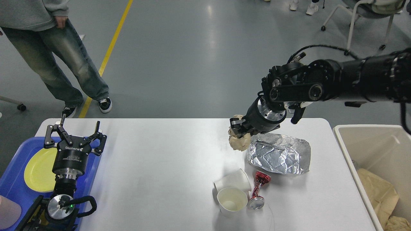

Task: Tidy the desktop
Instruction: 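Lift the bread roll and drop it into the white bin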

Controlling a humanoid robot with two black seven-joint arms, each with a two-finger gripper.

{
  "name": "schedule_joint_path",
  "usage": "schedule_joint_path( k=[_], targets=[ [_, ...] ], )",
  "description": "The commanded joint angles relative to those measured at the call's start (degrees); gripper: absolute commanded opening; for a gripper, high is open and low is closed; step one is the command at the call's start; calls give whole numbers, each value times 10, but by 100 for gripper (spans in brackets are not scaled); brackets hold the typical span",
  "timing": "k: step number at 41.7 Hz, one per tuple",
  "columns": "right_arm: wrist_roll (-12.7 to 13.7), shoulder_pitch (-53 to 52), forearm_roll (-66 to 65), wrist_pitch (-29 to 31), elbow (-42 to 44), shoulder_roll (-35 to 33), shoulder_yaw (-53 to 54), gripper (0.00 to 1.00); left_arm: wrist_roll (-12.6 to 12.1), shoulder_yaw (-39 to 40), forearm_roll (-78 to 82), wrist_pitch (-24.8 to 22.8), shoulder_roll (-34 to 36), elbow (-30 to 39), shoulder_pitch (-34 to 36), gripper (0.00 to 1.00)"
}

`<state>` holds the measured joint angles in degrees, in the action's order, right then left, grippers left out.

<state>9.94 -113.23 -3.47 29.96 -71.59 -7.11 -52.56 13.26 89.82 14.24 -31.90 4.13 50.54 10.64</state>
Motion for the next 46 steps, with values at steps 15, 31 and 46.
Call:
schedule_joint_path(
  k=[15,31,46],
  targets=[
    [-3,-247,19,137,-122,-79,-132,0,0,0,0,0,0,0,0,96],
    [-11,-238,57,122,-120,-75,-235,0,0,0,0,0,0,0,0,96],
    [-44,-52,34,92,37,-215,-322,0,1,0,0,0,0,0,0,96]
  ],
)
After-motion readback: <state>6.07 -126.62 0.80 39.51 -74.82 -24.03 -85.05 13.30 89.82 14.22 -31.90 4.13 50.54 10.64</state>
